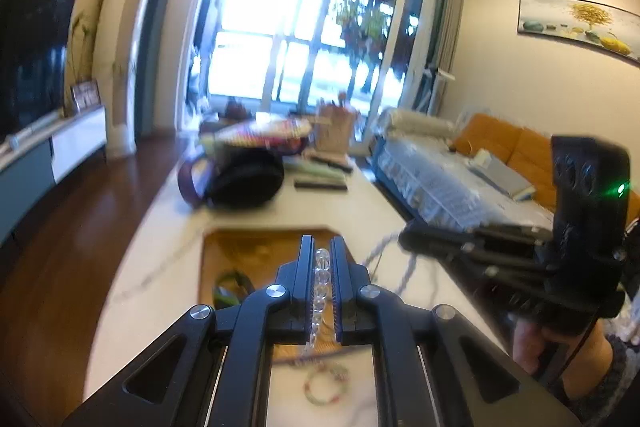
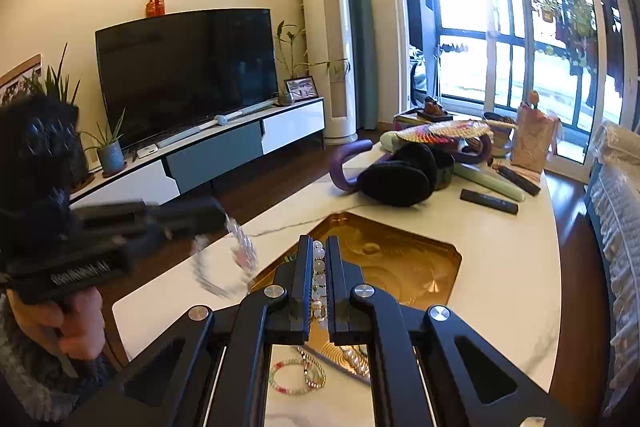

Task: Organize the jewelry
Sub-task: 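Carry the crystal bracelet with the left tool into the tray while the right tool releases the pearl bracelet there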

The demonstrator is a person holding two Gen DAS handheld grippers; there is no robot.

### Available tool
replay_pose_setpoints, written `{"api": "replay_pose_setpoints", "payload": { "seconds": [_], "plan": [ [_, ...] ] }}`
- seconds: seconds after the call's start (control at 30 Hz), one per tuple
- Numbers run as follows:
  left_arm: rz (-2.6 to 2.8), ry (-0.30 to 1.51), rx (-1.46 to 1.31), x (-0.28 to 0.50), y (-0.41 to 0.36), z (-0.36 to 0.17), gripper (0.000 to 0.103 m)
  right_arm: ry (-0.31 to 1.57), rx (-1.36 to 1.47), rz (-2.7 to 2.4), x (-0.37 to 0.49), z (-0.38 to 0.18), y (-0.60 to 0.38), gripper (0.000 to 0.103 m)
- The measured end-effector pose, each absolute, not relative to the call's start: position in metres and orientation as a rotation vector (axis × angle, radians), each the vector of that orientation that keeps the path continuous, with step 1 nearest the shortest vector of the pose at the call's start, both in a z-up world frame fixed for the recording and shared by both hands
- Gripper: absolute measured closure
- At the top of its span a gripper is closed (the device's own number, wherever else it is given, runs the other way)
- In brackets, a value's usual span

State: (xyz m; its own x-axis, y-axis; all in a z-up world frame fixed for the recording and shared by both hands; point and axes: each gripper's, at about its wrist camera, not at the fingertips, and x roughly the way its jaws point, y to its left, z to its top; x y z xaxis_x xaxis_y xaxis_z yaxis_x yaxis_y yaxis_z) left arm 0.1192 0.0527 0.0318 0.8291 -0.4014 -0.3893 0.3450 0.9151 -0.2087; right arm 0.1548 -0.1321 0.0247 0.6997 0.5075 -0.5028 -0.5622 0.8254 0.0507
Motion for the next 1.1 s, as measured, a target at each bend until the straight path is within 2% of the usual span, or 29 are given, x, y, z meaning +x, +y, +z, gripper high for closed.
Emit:
{"api": "replay_pose_setpoints", "payload": {
  "seconds": [0.13,0.3,0.7,0.97,1.1],
  "plan": [
    [-0.407,0.42,-0.116,0.137,0.05,0.04,0.095,0.529,-0.128,0.606,0.164,0.025,-0.125,0.098],
    [-0.424,0.469,-0.137,0.178,0.044,0.024,0.095,0.563,-0.137,0.591,0.189,0.011,-0.121,0.098],
    [-0.42,0.693,-0.223,0.274,0.027,-0.055,0.096,0.67,-0.147,0.532,0.248,-0.04,-0.133,0.098],
    [-0.375,0.739,-0.214,0.304,0.025,-0.082,0.095,0.712,-0.136,0.5,0.285,-0.065,-0.144,0.098],
    [-0.346,0.833,-0.171,0.319,0.022,-0.107,0.095,0.784,-0.115,0.482,0.298,-0.09,-0.155,0.098]
  ]
}}
